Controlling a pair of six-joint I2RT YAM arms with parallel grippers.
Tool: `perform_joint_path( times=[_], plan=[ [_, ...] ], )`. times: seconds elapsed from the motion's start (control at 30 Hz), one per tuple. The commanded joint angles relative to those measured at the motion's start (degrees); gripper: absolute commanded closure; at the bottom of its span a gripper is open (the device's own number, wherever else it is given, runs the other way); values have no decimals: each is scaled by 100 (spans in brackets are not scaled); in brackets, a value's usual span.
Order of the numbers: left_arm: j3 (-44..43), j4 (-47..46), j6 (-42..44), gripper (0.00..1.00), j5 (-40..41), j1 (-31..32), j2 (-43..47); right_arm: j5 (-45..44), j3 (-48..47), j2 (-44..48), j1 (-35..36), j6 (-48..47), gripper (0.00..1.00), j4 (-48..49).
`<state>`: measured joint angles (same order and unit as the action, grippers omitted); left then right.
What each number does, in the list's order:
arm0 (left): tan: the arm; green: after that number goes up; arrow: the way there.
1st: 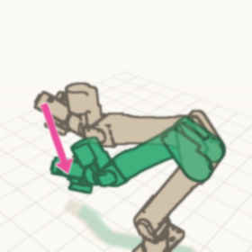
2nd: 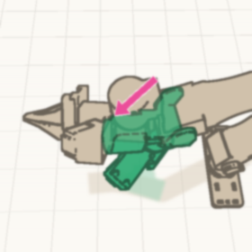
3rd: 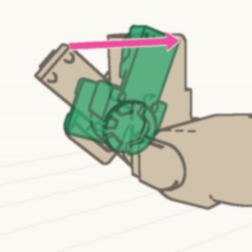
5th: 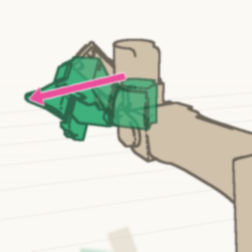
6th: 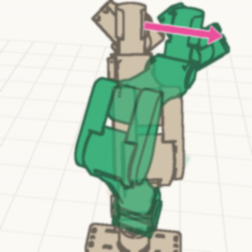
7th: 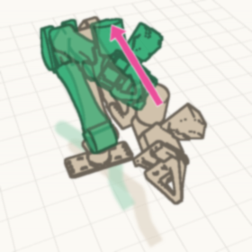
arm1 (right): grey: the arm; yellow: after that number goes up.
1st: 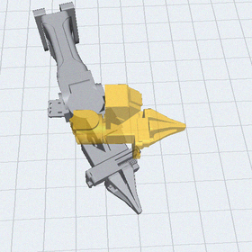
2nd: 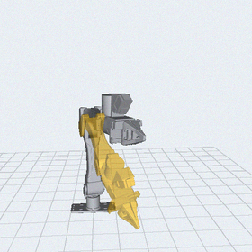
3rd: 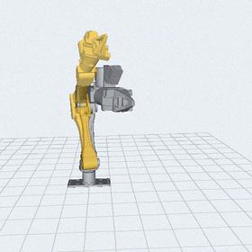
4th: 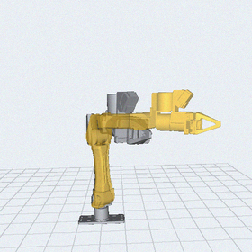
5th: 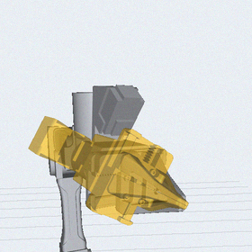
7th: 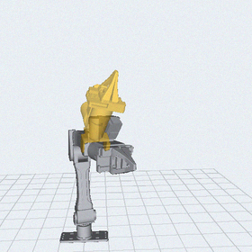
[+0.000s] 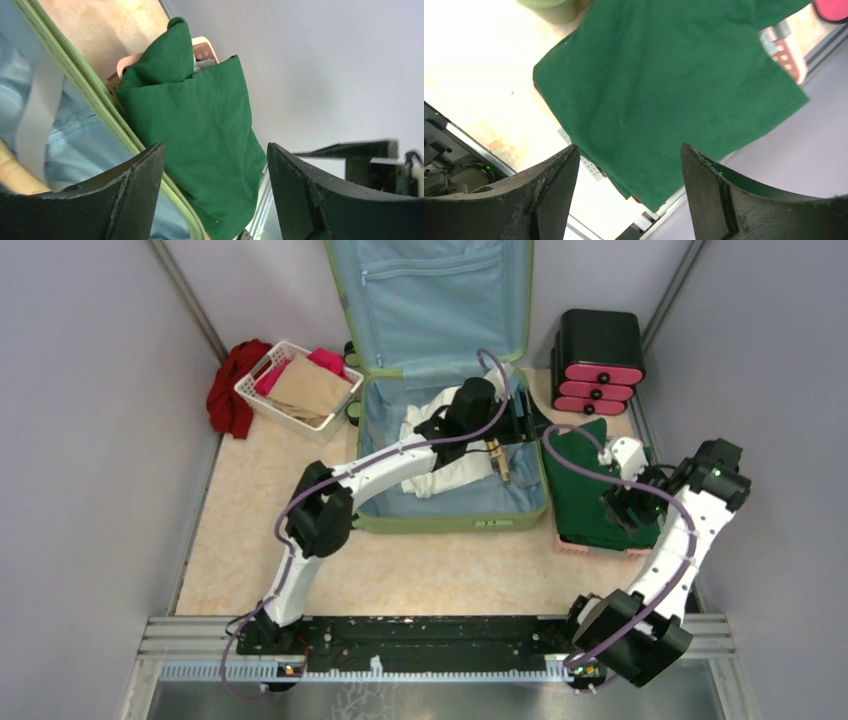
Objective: Open, take out, and arrange the luggage
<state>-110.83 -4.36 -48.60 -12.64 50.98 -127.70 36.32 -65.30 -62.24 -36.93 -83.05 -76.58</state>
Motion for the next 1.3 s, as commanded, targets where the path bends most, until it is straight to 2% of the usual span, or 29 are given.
perform_joint_path(
  times=[0.0, 0.07, 0.2, 0.27, 0.33, 0.43, 0.57, 0.7, 0.83, 0.93, 1.03, 1.13, 1.27],
  plan=[
    [616, -214, 1212, 18, -5, -33, 821, 634, -1060, -337, -51, 39, 25, -908],
    [1089, -360, 1753, 16, 37, -44, 1234, 871, -1351, -495, -51, 230, 22, -905],
    [2428, -914, 2777, 7, 427, -64, 2303, 1666, -1771, -1173, -48, 861, 23, -871],
    [3135, -1290, 3162, 5, 505, -102, 2953, 2056, -1740, -1461, -15, 1199, 26, -735],
    [3779, -1513, 3530, 1, 595, -142, 3510, 2238, -1544, -1643, 163, 1706, 35, -297],
    [4671, -1638, 3790, 1, 770, -239, 4359, 1974, -979, -1695, 654, 2822, 53, 815],
    [5693, -1497, 3813, 1, 929, -445, 5405, 1229, 28, -1597, 1019, 4054, 64, 2410],
    [6587, -1418, 3617, 1, 804, -755, 6276, 396, 739, -1919, 1103, 4403, 69, 3229],
    [7118, -1421, 3397, 1, 672, -933, 6844, -427, 1181, -2393, 1142, 4540, 70, 3840],
    [7296, -1295, 3302, 1, 621, -975, 7111, -653, 1200, -2741, 1136, 4522, 70, 3918],
    [7397, -1087, 3257, 1, 514, -991, 7277, -569, 974, -2779, 1141, 4413, 69, 3697],
    [7493, -957, 3149, 1, 399, -1013, 7425, -268, 539, -2405, 1144, 4262, 67, 3240],
    [7539, -844, 2989, 1, 258, -1069, 7544, 111, -232, -1782, 1140, 4192, 56, 2695]
  ],
)
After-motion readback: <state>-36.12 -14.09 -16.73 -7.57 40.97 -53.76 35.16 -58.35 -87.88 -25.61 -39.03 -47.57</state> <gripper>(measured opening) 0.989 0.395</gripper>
